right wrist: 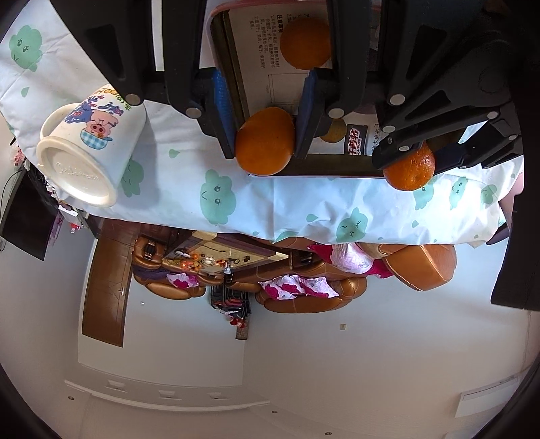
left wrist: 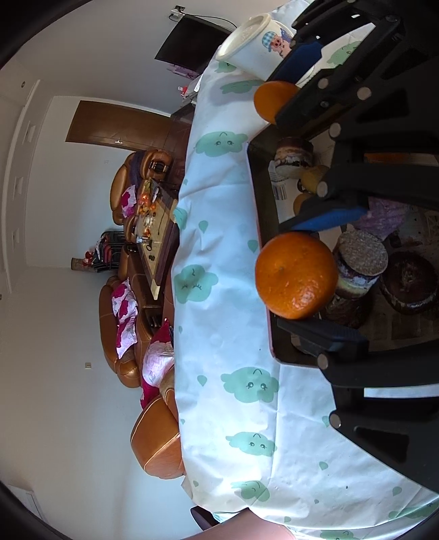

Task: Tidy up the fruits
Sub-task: 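Carry the oranges over the tin with both tools, then release the oranges into the tin with both tools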

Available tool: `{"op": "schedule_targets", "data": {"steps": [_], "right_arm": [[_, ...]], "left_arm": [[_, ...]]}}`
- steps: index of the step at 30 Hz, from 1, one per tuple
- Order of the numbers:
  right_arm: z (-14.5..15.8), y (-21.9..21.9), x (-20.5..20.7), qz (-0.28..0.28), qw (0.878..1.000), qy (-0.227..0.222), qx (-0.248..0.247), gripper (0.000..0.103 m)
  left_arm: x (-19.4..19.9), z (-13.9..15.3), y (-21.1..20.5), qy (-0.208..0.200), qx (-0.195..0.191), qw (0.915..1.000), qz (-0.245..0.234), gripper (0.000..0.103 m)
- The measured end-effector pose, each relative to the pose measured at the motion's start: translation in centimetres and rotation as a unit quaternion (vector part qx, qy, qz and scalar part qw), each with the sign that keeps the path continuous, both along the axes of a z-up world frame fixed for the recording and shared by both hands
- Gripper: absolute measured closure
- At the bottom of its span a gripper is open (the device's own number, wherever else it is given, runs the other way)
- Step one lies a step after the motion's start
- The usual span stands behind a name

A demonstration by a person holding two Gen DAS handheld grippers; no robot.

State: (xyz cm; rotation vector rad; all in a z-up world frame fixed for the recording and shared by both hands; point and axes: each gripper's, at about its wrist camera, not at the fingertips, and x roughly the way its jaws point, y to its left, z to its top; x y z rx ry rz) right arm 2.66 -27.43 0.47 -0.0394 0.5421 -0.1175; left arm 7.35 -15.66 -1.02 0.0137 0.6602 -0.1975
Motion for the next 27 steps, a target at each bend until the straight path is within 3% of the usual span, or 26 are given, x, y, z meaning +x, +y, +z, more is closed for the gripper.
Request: {"op": "schedule_targets", "data": {"steps": [10, 15, 17, 18, 26, 27], "right_arm": [[-0.8, 0.0, 0.6, 0.062, 0.997, 0.026, 0.039, 0.066], [-1.1, -0.5, 1.0, 0.106, 0.990, 0.044, 0.081, 0.066], [-1.2, -0.7, 0.9, 0.114, 0.988, 0.045, 0.097, 0.066], [-1.2, -0.9, 0.8, 0.117, 0.986, 0.045, 0.108, 0.066], [-1.3, -3.4, 0.2, 0.128, 0.964, 0.029, 0.232, 0.059], [-1.2, -3.6, 0.0, 0.123, 0.963, 0.024, 0.237, 0.056]], "left_arm": [[-0.5, -0.2, 1.0, 0.010, 0.011, 0.9998, 0.011, 0.054], [-0.6, -0.5, 1.3, 0.010, 0.017, 0.9997, 0.011, 0.053], [-0.8, -0.5, 1.4, 0.009, 0.015, 0.9998, 0.008, 0.048], [-0.8, -0.4, 1.5, 0.009, 0.014, 0.9998, 0.008, 0.040], [-1.7, 0.4, 2.1, 0.009, -0.030, 0.9995, 0.000, 0.020], [-1.7, 0.5, 2.2, 0.007, -0.026, 0.9996, 0.011, 0.008]]}}
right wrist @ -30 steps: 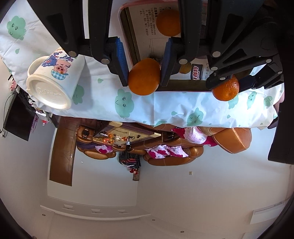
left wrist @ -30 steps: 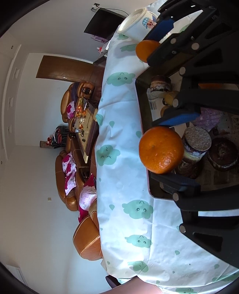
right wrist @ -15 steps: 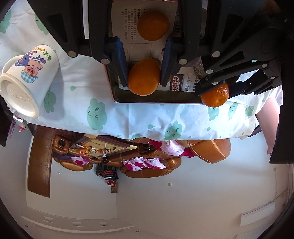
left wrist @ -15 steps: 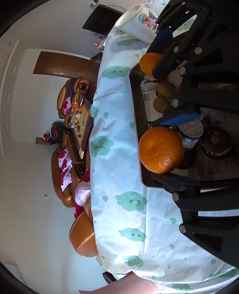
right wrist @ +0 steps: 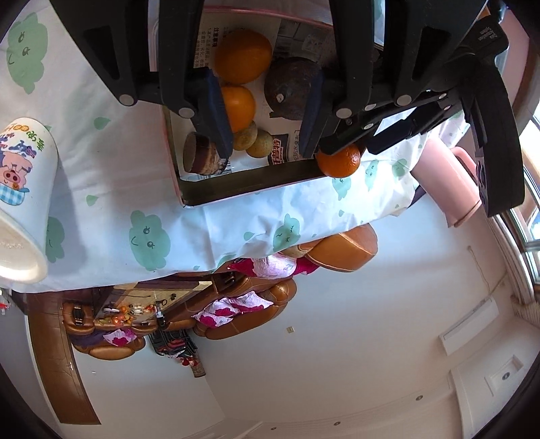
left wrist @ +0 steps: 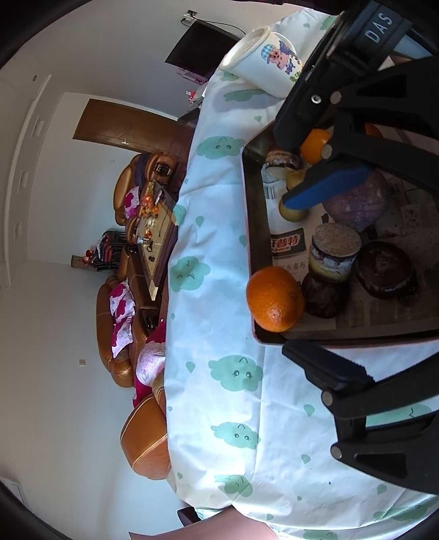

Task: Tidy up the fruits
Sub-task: 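Release the oranges into the tin with both tools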

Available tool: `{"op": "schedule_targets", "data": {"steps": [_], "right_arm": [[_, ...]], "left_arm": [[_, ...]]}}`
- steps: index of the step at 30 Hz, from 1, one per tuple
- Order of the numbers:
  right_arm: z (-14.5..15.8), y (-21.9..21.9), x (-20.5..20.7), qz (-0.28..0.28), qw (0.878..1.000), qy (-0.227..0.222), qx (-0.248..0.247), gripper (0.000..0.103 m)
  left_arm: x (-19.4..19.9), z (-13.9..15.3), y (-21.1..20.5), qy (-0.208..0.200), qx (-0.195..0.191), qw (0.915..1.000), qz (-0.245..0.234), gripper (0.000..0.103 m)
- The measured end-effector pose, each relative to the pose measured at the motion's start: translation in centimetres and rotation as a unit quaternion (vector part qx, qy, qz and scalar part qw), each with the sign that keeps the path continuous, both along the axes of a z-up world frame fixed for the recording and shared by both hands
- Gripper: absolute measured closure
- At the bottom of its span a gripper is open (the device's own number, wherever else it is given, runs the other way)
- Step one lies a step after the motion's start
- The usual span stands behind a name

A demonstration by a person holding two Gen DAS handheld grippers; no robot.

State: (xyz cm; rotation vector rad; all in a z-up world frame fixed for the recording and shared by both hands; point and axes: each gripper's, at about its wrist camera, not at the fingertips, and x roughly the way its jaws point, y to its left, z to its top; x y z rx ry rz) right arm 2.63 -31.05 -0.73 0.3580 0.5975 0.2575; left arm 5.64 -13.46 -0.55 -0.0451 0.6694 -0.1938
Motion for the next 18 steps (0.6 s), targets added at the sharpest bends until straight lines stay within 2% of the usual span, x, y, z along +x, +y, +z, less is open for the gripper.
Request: {"op": "schedule_targets", "data": {"steps": [1, 4, 8, 14, 18], "right_arm": [[0.2, -0.2, -0.2, -0.008, 1.000, -0.006, 0.004, 0.055], [0.9, -0.6, -1.4, -0.052, 0.998, -0.040, 0.002, 0.043], [2.4, -0.1, -3.4, -0.107, 0.987, -0.104, -0.053, 0.034], [3.3, 2.0, -5.9, -0.142, 0.971, -0.163, -0.098, 0.028], [3.7, 3.2, -7.2, -0.153, 0.961, -0.183, -0.142, 0.025]], "left_arm": [[-0.2, 0.1, 0.1, -0.004, 0.004, 0.9999, 0.014, 0.000], [-1.2, 0.7, 0.5, -0.038, -0.006, 0.9992, 0.008, 0.000], [-2.8, 1.4, 0.0, -0.071, 0.021, 0.9973, 0.001, 0.000], [-5.0, 1.9, 0.0, -0.116, 0.042, 0.9924, 0.004, 0.000], [-6.1, 2.1, 0.5, -0.133, 0.047, 0.9899, 0.009, 0.000]]}}
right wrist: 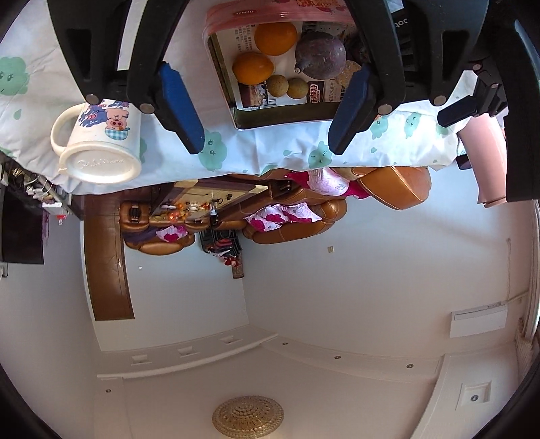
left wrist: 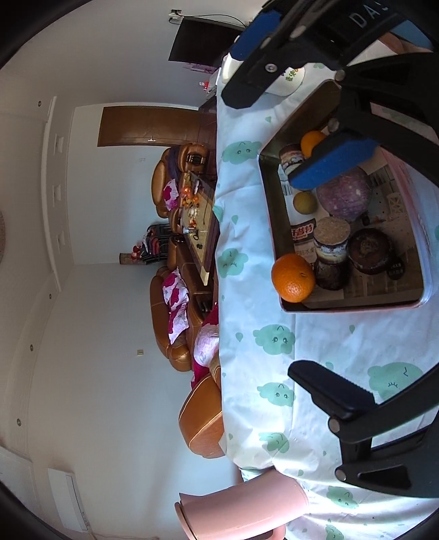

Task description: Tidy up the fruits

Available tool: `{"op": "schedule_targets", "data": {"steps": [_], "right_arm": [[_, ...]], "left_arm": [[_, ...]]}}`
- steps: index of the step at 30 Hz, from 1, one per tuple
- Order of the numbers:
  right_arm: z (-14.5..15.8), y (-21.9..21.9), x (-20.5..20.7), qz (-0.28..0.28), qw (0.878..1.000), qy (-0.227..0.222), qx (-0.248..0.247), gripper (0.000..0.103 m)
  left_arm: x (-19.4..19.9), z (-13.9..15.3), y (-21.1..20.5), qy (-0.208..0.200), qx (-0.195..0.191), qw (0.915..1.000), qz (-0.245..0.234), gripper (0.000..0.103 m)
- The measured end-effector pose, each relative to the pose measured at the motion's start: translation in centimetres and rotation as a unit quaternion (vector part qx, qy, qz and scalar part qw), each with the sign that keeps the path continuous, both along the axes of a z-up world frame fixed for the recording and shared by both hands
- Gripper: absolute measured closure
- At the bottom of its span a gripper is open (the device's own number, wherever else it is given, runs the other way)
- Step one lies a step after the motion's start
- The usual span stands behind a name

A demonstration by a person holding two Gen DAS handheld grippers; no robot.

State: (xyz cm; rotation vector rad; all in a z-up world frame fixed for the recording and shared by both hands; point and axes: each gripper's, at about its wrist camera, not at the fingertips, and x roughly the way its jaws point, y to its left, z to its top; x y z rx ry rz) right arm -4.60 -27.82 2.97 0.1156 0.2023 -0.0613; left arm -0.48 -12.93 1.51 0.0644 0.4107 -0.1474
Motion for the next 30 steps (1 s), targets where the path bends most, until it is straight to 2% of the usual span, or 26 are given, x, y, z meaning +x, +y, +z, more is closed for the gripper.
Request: {"op": "schedule_targets", "data": {"steps": [13, 17, 30], "right_arm": [[0.4, 0.0, -4.8, -0.042, 0.998, -0.047, -0.006, 0.025], [0.5, 0.3, -5.4, -0.050, 0.997, -0.060, -0.014, 0.019], [0.6, 0.1, -5.8, -0.056, 0.996, -0.067, -0.013, 0.019]], "left_arm": [[-2.5, 0.1, 0.9, -0.034, -0.007, 0.9994, 0.007, 0.000], [-2.8, 0.1, 1.1, -0.035, -0.010, 0.9993, 0.009, 0.000], [-3.0, 0.1, 1.2, -0.034, -0.011, 0.9993, 0.012, 0.000]]}}
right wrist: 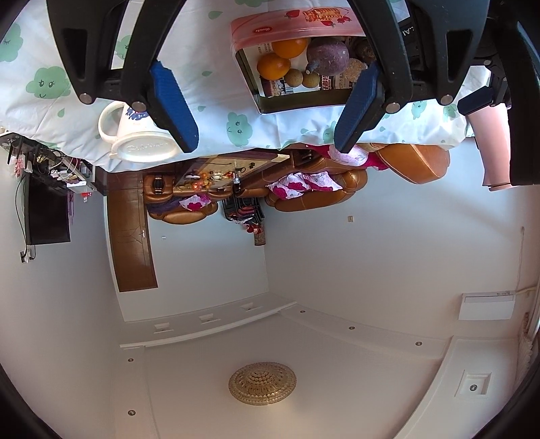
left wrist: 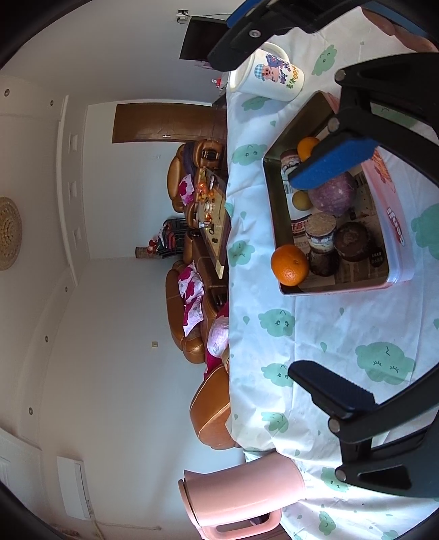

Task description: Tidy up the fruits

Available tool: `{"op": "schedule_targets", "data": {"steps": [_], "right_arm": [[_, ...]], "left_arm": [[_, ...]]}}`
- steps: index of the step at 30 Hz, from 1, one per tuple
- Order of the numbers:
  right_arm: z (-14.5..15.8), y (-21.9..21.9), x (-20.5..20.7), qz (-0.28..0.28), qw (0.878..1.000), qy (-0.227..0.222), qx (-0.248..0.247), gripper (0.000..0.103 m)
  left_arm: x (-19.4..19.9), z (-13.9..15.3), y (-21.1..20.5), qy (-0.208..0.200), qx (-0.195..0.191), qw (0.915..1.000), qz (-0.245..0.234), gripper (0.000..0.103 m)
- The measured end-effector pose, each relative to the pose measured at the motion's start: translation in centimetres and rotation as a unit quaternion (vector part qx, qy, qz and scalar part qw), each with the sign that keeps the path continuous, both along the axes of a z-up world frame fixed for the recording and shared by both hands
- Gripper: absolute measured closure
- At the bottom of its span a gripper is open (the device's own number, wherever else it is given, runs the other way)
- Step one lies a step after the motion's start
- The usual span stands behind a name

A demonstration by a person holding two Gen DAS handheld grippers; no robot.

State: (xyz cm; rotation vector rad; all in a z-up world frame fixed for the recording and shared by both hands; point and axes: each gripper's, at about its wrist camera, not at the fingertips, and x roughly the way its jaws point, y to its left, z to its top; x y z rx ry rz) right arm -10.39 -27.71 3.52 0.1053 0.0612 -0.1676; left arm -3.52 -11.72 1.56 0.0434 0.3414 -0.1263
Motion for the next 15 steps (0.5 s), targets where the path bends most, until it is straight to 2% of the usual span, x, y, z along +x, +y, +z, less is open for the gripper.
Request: {"op": "schedule_targets", "data": {"steps": [15], "right_arm": [[0.04, 0.23, 0.07, -0.001, 1.000, 0.001, -0.001, 0.019]], "left_arm": [[-0.08, -0.02, 0.27, 0.003, 0.000, 1.0000, 0.005, 0.000]]}}
